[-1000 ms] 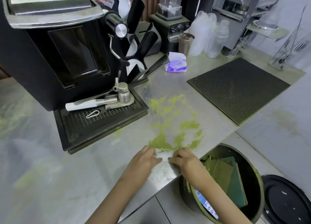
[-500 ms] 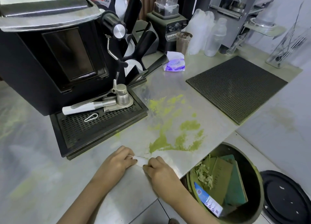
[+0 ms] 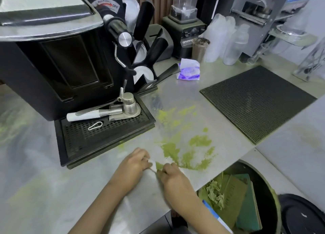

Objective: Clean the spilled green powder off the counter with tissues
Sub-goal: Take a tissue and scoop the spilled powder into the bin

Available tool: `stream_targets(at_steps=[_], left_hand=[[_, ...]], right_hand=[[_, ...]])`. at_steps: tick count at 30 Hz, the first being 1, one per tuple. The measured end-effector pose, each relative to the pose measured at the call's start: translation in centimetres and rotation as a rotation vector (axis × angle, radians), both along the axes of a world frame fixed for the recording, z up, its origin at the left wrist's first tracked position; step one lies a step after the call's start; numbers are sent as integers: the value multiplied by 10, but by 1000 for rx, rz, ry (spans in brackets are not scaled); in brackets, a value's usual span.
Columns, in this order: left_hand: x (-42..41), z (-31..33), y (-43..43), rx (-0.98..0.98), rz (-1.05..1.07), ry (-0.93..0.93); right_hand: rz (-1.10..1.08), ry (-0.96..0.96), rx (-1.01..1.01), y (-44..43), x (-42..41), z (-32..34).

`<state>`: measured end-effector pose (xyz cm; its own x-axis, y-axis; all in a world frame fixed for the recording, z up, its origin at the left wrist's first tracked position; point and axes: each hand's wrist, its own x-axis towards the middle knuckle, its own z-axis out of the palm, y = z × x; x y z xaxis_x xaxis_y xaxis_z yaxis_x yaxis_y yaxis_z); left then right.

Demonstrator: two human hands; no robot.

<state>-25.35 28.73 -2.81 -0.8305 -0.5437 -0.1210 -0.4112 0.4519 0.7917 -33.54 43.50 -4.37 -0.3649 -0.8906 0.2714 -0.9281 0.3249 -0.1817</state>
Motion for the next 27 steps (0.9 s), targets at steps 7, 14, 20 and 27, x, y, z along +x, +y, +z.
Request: stream_targets(at_steps=[7,14,20,27], left_hand=[[-30,0,15,9,33,-21],[-36,9,24,-299,-65,87],[-12,-13,41,-249,-78,7],[-59,10,21,-349,-83,-11]], right_hand=[[-33,20,54,9,-28,-11],[27,-105,-14,19,-53,17],[114,-221,109,36,-47,-10],[2,-204,84,6,-97,38]])
